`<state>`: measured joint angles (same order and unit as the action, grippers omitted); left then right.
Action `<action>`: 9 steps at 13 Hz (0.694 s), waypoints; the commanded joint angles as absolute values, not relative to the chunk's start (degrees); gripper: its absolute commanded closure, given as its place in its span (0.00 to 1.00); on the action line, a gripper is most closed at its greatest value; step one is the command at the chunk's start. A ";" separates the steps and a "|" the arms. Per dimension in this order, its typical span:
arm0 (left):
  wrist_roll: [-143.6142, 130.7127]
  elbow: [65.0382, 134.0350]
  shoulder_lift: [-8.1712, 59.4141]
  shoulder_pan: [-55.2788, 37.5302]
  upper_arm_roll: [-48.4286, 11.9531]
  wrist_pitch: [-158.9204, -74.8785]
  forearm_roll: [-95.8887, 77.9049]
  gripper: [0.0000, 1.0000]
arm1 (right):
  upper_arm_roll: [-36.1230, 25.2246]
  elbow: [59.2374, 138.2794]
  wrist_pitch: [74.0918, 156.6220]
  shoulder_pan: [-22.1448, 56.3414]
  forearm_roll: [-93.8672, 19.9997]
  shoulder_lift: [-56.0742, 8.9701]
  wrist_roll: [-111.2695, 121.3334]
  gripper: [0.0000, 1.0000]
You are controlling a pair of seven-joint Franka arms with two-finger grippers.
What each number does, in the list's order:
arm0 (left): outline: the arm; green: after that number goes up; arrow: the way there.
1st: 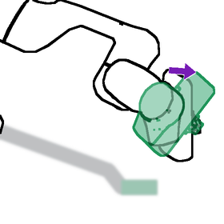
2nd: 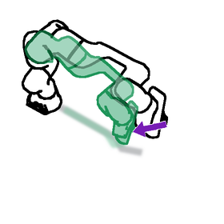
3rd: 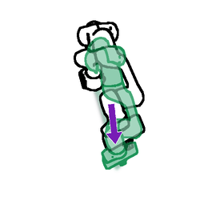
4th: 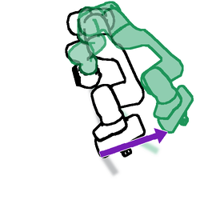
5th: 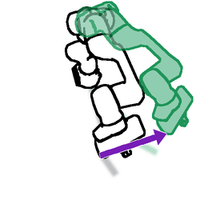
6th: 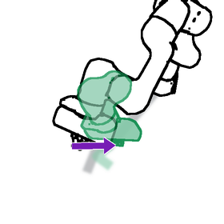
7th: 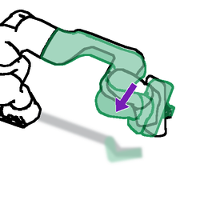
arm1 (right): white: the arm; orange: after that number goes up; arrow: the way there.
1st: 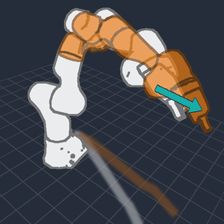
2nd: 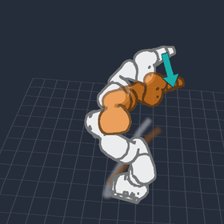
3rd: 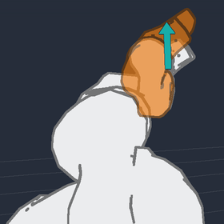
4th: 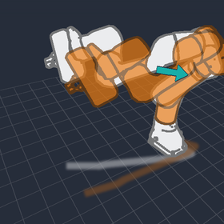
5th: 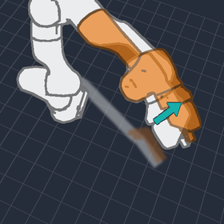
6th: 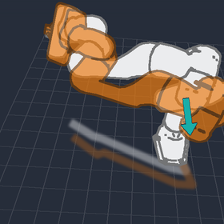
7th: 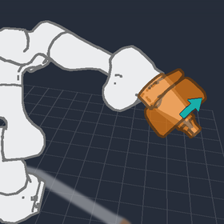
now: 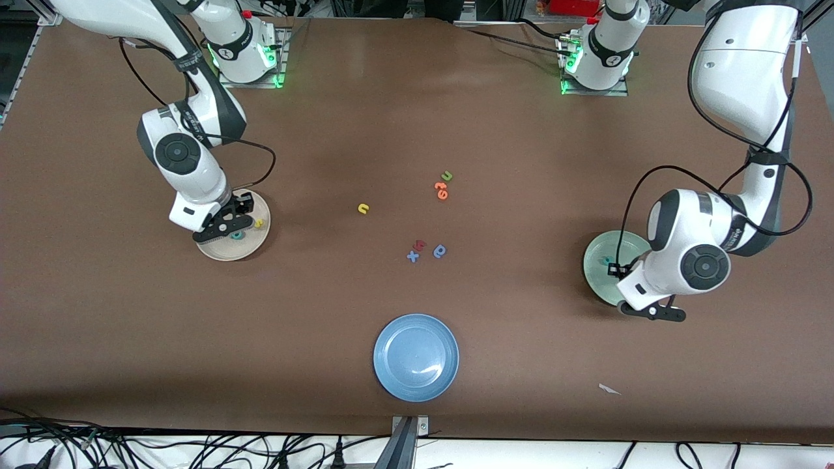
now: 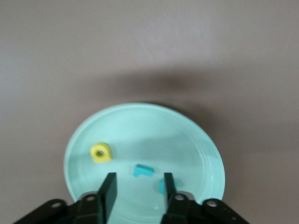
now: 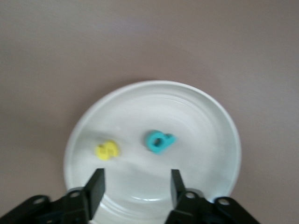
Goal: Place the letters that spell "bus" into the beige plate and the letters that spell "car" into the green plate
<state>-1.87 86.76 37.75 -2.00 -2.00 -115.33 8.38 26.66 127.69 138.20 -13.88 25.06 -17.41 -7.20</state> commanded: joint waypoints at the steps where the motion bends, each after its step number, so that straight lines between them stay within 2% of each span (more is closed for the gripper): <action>1: -4.20 83.94 34.73 0.61 -2.55 -113.73 9.32 0.00 | 30.75 128.32 138.95 -14.41 19.88 -16.61 -10.79 0.25; 4: -4.57 83.94 31.30 1.84 -2.55 -111.10 8.18 0.00 | 31.38 127.54 143.17 -8.82 18.81 -18.45 -22.02 0.18; 5: -4.57 83.94 30.25 1.93 -2.46 -110.57 8.17 0.00 | 31.38 126.49 143.61 -6.44 18.81 -19.59 -25.89 0.18; 7: -4.57 83.85 27.96 2.37 -2.20 -106.81 8.52 0.00 | 30.94 123.85 145.28 -1.52 19.25 -23.19 -33.71 0.11; 9: -4.04 83.76 26.02 5.26 -2.28 -106.17 8.09 0.00 | 29.37 121.22 145.46 3.58 19.42 -25.92 -38.91 0.10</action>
<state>-4.17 83.08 28.67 2.48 -1.79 -107.66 8.35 31.19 125.00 145.26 -0.14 19.62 -22.23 -35.04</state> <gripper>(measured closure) 0.000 0.101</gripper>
